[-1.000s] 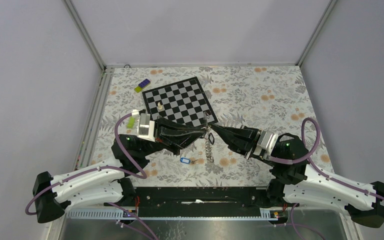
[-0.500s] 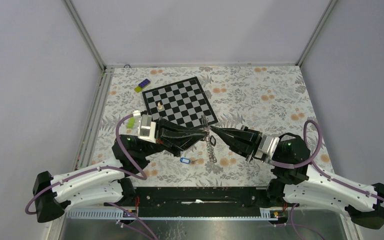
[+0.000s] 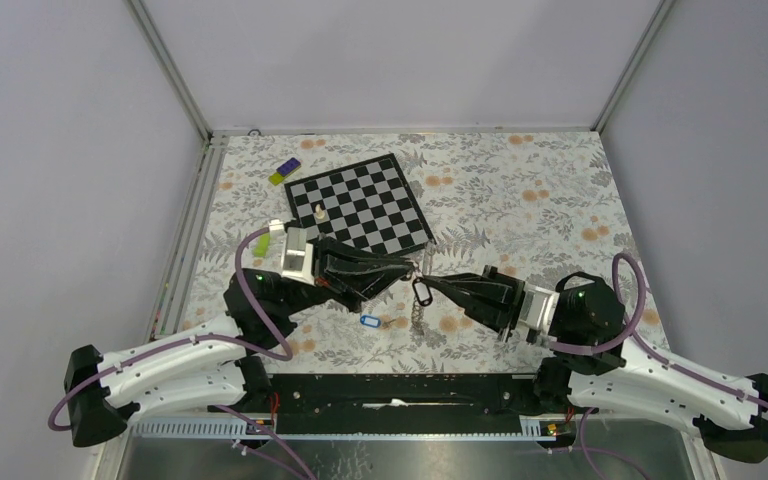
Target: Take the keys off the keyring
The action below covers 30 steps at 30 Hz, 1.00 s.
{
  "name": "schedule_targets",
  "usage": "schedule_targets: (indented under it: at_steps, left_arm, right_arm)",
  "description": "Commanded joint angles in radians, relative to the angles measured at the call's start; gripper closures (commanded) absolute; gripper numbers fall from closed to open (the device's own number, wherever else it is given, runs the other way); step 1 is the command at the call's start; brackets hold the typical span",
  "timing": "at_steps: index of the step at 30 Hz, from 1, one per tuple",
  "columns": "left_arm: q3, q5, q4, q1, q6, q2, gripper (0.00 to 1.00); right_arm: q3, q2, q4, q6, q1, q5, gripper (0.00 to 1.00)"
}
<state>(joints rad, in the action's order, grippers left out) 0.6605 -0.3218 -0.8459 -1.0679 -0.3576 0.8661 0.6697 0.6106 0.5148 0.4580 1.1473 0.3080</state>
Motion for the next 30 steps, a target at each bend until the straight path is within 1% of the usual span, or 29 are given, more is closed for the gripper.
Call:
schedule_targets:
  at_steps: [1,5,8,11,19,22,26,30]
  left_arm:
    - [0.025,0.055,-0.008,0.005,0.037,-0.022,1.00]
    - [0.027,0.045,-0.005,0.005,0.038,-0.018,1.00]
    - [0.029,0.042,-0.001,0.004,0.040,-0.020,1.00]
    - [0.030,0.044,0.016,0.005,0.049,-0.025,1.00]
    - [0.060,0.083,0.126,0.005,0.142,-0.053,1.00]
    - [0.071,0.111,0.156,0.005,0.173,-0.062,1.00]
    - [0.082,0.148,0.181,0.005,0.191,-0.069,1.00]
    - [0.105,0.203,0.242,0.005,0.210,-0.068,1.00]
  right_arm:
    - [0.041,-0.018,-0.069,0.022,0.008,0.110,0.94]
    - [0.048,-0.021,-0.091,0.020,0.009,0.082,0.75]
    - [0.046,-0.028,-0.083,0.003,0.008,0.029,0.71]
    - [0.060,-0.029,-0.084,-0.055,0.008,-0.037,0.68]
    - [0.130,-0.027,-0.164,-0.233,0.008,-0.156,0.68]
    - [0.150,-0.003,-0.164,-0.361,0.008,-0.233,0.69]
    - [0.179,0.039,-0.187,-0.529,0.008,-0.297,0.74]
    - [0.197,0.054,-0.193,-0.611,0.009,-0.292,0.77]
